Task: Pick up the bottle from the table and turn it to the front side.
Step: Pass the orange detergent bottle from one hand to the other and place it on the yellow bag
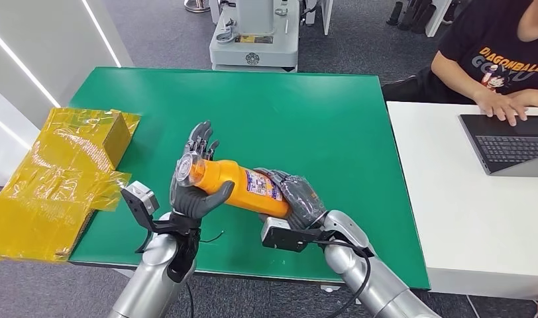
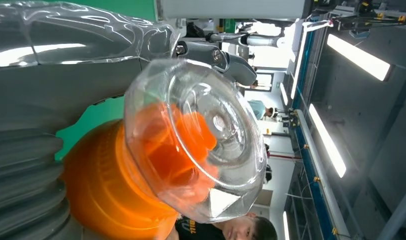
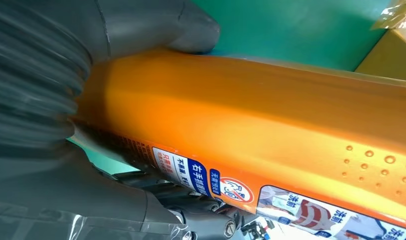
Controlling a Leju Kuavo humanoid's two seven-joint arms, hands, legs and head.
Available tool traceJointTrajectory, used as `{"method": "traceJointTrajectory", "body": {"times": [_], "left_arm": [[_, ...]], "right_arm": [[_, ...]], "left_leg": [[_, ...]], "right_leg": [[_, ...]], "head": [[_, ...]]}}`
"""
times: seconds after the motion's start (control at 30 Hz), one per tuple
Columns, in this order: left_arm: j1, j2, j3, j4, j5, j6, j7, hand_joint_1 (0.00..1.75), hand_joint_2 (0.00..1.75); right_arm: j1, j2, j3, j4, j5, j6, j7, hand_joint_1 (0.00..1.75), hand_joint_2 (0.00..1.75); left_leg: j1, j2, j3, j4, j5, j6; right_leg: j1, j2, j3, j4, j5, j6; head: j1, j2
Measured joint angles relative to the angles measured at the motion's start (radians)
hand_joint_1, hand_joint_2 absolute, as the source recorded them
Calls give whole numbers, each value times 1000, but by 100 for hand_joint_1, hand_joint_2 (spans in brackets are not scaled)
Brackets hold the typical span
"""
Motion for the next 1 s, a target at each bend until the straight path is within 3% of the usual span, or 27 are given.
{"method": "traceJointTrajectory", "body": {"times": [0.03,1.0], "left_arm": [[0,0,1,-2,-4,-1,0,175,175],[-4,-17,0,-10,-37,-25,12,175,175]], "right_arm": [[0,0,0,0,1,0,1,175,175],[4,5,-1,-3,19,-5,15,175,175]], "left_leg": [[0,0,0,0,0,0],[0,0,0,0,0,0]], "right_leg": [[0,0,0,0,0,0],[0,0,0,0,0,0]], "head": [[0,0],[0,0]]}}
